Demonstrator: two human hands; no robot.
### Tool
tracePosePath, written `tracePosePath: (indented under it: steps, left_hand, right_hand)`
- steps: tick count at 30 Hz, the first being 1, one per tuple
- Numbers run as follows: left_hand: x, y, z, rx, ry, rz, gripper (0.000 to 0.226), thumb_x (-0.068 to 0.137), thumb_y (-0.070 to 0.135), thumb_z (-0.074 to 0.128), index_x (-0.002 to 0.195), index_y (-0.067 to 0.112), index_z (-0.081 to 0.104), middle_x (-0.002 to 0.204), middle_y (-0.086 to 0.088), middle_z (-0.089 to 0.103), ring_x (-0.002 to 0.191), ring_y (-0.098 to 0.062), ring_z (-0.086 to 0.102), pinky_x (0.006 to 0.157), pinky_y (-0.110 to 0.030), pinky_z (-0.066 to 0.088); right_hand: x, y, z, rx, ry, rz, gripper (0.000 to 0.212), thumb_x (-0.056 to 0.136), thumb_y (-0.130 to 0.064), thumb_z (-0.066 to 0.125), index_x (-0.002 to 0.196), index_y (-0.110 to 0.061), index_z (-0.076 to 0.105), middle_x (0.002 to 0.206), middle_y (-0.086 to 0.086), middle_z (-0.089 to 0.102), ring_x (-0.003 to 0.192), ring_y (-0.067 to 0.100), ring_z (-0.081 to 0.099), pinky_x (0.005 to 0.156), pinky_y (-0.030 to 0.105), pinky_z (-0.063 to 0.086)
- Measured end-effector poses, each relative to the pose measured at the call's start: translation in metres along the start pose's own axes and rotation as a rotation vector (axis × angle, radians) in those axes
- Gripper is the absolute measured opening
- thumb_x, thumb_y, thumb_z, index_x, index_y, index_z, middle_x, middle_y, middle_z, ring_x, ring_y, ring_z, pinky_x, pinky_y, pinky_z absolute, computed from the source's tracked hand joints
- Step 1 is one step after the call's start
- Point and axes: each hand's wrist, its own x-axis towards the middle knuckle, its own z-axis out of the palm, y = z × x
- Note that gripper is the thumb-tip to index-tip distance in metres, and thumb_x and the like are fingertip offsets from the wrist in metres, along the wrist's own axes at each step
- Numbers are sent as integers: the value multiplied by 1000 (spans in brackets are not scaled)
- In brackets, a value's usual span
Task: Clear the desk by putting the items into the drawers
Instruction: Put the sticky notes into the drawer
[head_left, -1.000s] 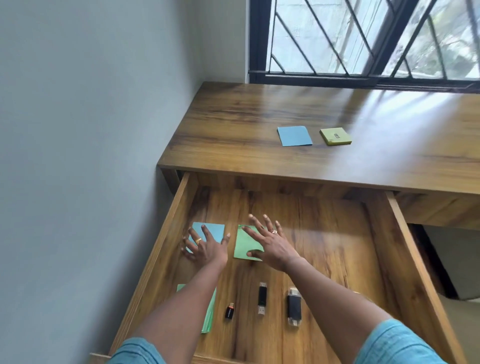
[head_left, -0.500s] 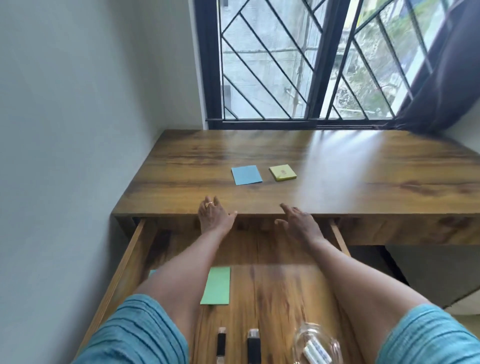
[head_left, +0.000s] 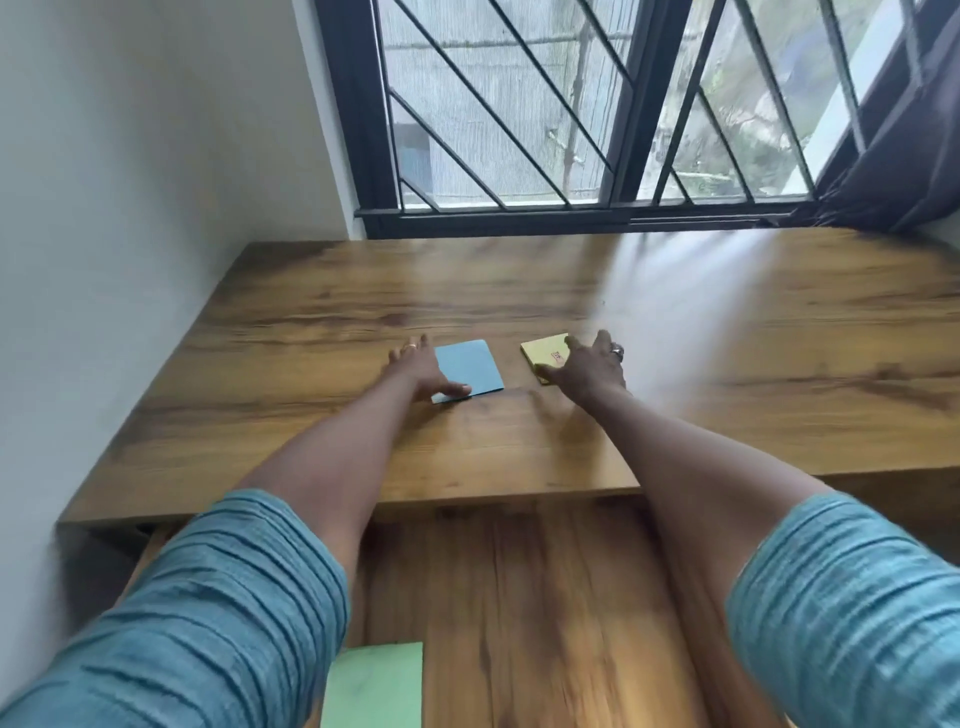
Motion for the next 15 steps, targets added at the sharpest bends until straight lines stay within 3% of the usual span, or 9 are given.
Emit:
tracePosePath:
  steps: [3, 6, 10, 13, 15]
  left_hand:
    - [12, 3, -6, 54, -51, -25, 120, 63, 62, 74, 151, 17, 7, 159, -9, 9, 145, -35, 9, 116, -46, 17]
    - [15, 7, -8, 84, -103, -32, 119, 59, 62, 77, 149, 18, 14, 157, -12, 12, 144, -35, 12, 117, -43, 19]
    - [-2, 10, -6, 47, -129, -78, 116, 65, 55, 78, 151, 19, 9, 158, -14, 4, 145, -35, 8, 115, -41, 19]
    - [-16, 10, -1, -50, -119, -87, 101, 71, 42, 79, 147, 15, 17, 156, -20, -2, 143, -39, 10, 115, -43, 23]
    - [-33, 10, 0, -178, -77, -60, 81, 78, 28, 75, 141, 11, 28, 152, -22, 15, 138, -36, 27, 112, -38, 32]
  right_hand:
    - [13, 3, 14, -51, -59, 29, 64, 83, -57, 56, 135, -24, 41, 138, 18, 35, 129, 38, 32, 106, 40, 31]
    - [12, 6, 23, -70, -3, 7, 54, 86, -48, 54, 132, -20, 45, 133, 21, 40, 125, 39, 37, 103, 41, 33]
    - [-6, 7, 19, 90, 52, 40, 68, 74, -39, 70, 130, -14, 41, 130, 19, 39, 121, 39, 39, 101, 39, 36]
    - [-34, 16, 16, 118, 76, 26, 79, 67, -35, 76, 131, -11, 37, 130, 17, 34, 119, 39, 42, 100, 39, 39]
    - [-57, 25, 15, 144, 96, -21, 79, 66, -28, 77, 132, -10, 37, 131, 15, 29, 118, 40, 42, 100, 40, 41]
